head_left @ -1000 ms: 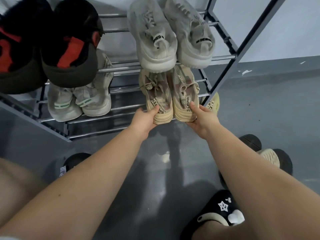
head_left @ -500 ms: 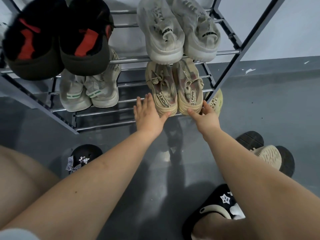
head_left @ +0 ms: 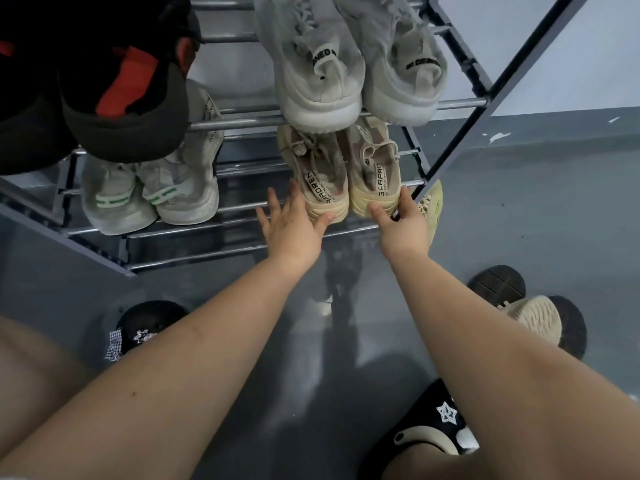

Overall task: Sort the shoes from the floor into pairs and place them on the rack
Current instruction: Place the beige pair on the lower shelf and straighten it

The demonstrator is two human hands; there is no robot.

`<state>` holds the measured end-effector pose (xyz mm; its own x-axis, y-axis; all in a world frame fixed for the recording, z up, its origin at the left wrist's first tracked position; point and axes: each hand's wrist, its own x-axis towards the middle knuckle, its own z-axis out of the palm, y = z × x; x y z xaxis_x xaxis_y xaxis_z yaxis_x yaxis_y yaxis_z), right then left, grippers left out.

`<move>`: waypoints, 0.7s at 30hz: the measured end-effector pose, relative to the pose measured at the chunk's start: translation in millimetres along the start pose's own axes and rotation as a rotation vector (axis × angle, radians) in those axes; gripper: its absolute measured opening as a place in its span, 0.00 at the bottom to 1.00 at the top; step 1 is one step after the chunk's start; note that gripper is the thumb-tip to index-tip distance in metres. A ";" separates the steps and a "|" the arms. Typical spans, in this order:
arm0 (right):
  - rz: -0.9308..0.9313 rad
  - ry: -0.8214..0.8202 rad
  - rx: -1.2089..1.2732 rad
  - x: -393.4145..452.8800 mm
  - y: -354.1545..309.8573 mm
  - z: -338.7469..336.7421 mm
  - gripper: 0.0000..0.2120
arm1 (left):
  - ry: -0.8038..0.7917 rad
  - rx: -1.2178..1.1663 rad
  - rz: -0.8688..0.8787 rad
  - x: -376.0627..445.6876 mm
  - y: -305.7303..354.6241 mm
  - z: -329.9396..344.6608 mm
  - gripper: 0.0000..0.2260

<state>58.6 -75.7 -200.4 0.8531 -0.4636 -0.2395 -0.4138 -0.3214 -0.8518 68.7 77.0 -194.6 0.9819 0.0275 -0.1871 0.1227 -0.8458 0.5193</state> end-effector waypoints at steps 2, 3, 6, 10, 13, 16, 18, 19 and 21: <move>0.007 0.014 -0.038 6.7 -3.1 4.0 0.28 | -0.008 0.006 -0.001 8.5 1.1 -1.4 0.35; 0.012 0.019 -0.044 10.7 -4.0 6.5 0.29 | -0.014 0.013 -0.003 13.7 1.2 -2.0 0.35; 0.055 0.009 -0.050 21.2 -11.0 14.3 0.32 | -0.041 0.025 -0.020 30.2 2.1 -5.2 0.35; 0.035 0.059 -0.180 29.3 -14.0 22.6 0.33 | -0.063 0.029 -0.042 40.0 5.7 -4.9 0.34; 0.042 0.094 -0.284 29.1 -14.5 21.2 0.33 | -0.052 0.033 -0.049 39.2 7.5 -2.4 0.35; 0.075 0.057 -0.303 26.7 -18.5 18.8 0.33 | -0.052 -0.003 -0.048 39.0 5.3 -2.1 0.35; 0.101 0.015 -0.296 25.0 -23.3 15.9 0.34 | -0.049 -0.069 -0.025 38.1 2.9 -2.9 0.35; 0.113 -0.007 -0.301 23.2 -25.2 13.9 0.34 | -0.046 -0.093 -0.013 37.0 1.7 -3.8 0.35; 0.138 -0.057 -0.345 15.7 -28.1 9.3 0.35 | -0.031 -0.075 0.004 32.6 -0.1 -6.8 0.36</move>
<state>86.6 -66.3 -184.5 0.7944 -0.4781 -0.3747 -0.6003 -0.5235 -0.6047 101.7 81.6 -195.1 0.9776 0.0063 -0.2102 0.1302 -0.8032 0.5813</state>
